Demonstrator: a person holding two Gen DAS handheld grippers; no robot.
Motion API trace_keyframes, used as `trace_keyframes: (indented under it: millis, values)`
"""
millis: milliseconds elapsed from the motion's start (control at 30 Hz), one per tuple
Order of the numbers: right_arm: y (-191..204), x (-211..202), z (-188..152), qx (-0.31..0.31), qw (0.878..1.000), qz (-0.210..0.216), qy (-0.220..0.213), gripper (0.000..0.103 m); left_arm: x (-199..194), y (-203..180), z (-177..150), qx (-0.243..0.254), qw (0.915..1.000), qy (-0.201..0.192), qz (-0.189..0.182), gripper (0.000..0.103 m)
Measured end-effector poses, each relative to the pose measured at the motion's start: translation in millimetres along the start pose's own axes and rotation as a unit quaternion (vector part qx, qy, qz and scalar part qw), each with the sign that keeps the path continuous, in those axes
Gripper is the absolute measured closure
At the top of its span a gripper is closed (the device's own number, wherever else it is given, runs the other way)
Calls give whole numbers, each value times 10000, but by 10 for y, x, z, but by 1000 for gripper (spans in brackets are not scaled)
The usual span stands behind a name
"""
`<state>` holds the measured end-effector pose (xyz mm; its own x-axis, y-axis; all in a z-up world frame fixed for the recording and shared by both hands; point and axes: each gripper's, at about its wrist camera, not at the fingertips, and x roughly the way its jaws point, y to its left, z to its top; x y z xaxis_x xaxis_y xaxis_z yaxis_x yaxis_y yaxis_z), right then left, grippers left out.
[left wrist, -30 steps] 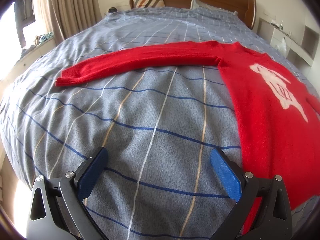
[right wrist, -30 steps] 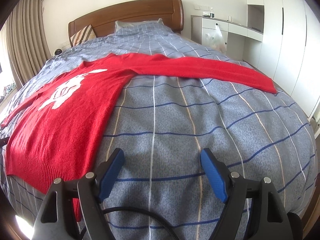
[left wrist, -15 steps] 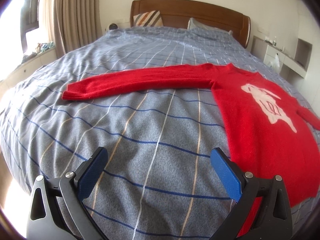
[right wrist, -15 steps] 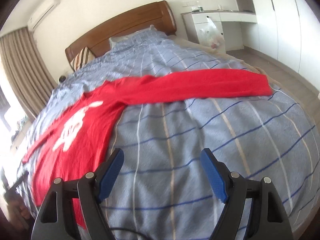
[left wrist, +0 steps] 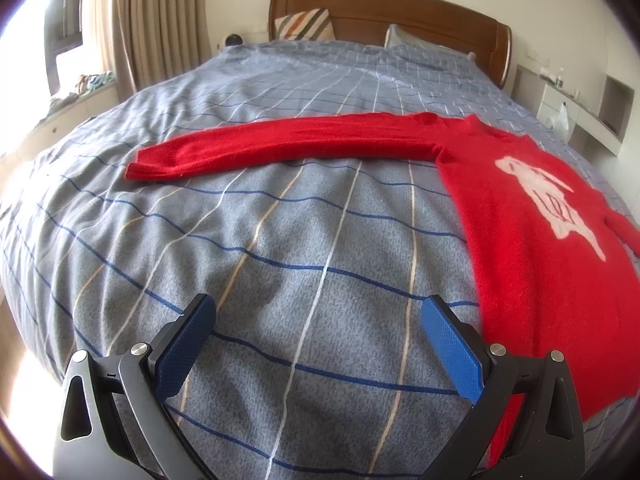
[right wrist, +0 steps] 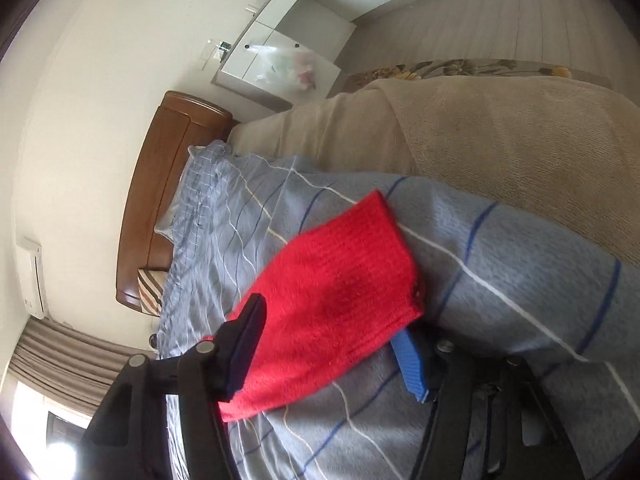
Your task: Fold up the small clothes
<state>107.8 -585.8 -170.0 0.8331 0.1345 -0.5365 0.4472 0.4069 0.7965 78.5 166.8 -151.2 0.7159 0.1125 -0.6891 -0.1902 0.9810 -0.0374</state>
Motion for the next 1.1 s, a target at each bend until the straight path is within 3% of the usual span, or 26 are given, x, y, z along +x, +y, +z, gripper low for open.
trace_keyframes:
  millis: [67, 133, 233, 367, 500, 633, 700, 733, 767, 800, 933, 1100]
  values:
    - [89, 106, 26, -201, 9996, -148, 133, 76, 15, 16, -11, -52, 10000, 42, 5, 0]
    - [222, 175, 48, -509, 9970, -545, 200, 97, 27, 30, -19, -93, 9999, 65, -5, 0]
    - [669, 109, 71, -1226, 9880, -928, -120, 98, 25, 32, -27, -104, 9999, 56, -15, 0]
    - [1765, 39, -225, -2453, 9690, -197, -213, 98, 35, 38, -20, -126, 9999, 47, -42, 0]
    - [2885, 215, -1015, -3624, 9297, 588, 277, 98, 37, 60, -22, -181, 9998, 45, -82, 0]
    - [3571, 596, -2011, -4543, 8846, 817, 667, 98, 29, 67, -33, -176, 9998, 16, -88, 0]
    - [3701, 814, -2476, -4706, 8722, 958, 931, 95, 47, 59, -44, -130, 9999, 43, -64, 0]
    - [3712, 956, -2689, -4684, 8685, 1068, 1221, 78, 62, 53, -49, -108, 9999, 71, -49, 0]
    - [3712, 1132, -2870, -4573, 8656, 1157, 1680, 39, 74, 46, -53, -95, 9999, 87, -40, 0]
    - [3662, 1282, -3041, -4400, 8649, 1202, 2094, 24, 77, 44, -57, -88, 9999, 84, -34, 0]
    - [3317, 1363, -3477, -4245, 8557, 1464, 2572, 21, 79, 54, -70, -132, 9999, 66, -80, 0]
    - [2602, 845, -3316, -4791, 8492, 1057, 1953, 21, 101, 46, -71, -148, 9999, 60, -58, 0]
